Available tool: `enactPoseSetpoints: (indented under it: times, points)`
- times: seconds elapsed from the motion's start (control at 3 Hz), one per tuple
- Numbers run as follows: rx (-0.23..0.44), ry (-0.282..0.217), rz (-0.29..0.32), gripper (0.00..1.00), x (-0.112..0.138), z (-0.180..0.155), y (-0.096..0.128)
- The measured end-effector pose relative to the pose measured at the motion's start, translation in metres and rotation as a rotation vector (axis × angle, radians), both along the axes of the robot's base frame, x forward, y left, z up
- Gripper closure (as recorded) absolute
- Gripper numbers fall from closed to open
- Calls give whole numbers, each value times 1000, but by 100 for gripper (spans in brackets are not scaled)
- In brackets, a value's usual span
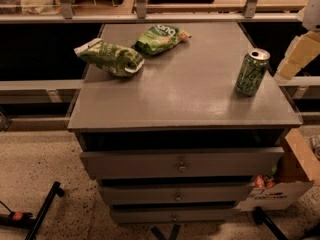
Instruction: Move green can near green rice chip bag
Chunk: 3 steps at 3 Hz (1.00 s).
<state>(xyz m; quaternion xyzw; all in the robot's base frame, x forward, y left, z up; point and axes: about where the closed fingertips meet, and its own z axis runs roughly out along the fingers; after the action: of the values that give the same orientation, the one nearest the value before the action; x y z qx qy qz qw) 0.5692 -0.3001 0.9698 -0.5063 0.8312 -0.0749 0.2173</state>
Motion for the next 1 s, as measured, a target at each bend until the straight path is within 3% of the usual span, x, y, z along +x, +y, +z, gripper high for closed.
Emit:
enactPoseSetpoints:
  times: [0.33,1.0]
  points:
    - [71,-1,-17,0,21,-23,2]
    - [173,11,-5,0,40,-55,16]
